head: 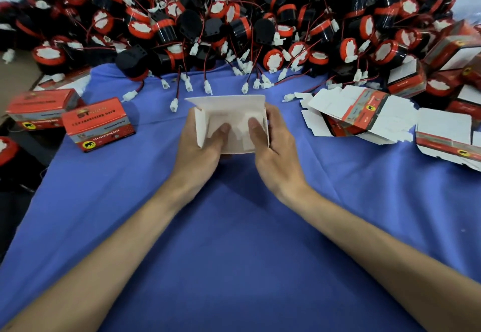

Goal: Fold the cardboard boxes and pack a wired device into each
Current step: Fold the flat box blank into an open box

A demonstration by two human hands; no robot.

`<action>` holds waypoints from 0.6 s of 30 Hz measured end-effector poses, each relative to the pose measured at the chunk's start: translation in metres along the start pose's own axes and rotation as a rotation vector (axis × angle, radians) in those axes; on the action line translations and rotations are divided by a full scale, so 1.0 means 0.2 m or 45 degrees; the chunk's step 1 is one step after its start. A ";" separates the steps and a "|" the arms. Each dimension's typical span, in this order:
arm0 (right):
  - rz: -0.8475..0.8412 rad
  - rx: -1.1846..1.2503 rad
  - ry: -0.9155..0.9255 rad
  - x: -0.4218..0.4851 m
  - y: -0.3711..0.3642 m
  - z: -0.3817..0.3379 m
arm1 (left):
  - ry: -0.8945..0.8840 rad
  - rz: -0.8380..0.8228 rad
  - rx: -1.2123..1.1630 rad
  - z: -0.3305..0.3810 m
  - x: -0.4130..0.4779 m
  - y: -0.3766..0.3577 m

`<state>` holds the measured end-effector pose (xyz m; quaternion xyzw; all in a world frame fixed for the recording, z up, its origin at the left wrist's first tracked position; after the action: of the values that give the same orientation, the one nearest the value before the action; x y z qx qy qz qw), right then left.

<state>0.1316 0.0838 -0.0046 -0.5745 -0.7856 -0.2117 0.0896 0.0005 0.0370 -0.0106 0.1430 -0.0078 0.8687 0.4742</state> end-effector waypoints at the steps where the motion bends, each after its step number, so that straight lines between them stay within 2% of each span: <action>1: -0.009 0.018 -0.026 0.00 0.00 0.02 | -0.031 0.043 -0.023 0.01 -0.01 0.01; 6: 0.026 0.014 -0.022 0.00 0.00 0.00 | -0.244 0.201 -0.026 0.09 -0.05 0.01; 11: 0.069 0.020 0.073 -0.04 -0.01 -0.04 | -0.259 0.304 -0.111 0.09 -0.10 0.00; 18: 0.182 0.166 0.084 -0.05 0.01 -0.06 | -0.238 0.216 -0.243 0.09 -0.10 -0.02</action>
<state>0.1351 0.0703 0.0029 -0.6148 -0.7513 -0.1719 0.1674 0.0175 0.0201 0.0023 0.1762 -0.1463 0.8839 0.4077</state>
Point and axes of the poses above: each hand's wrist, its own x-axis towards the middle knuckle, its own y-axis out of the back of the hand, z = x × y, the point moved 7 cm from there along x, towards the middle knuckle, and after that the axes turned 2 degrees about z, right-handed, at the moved point
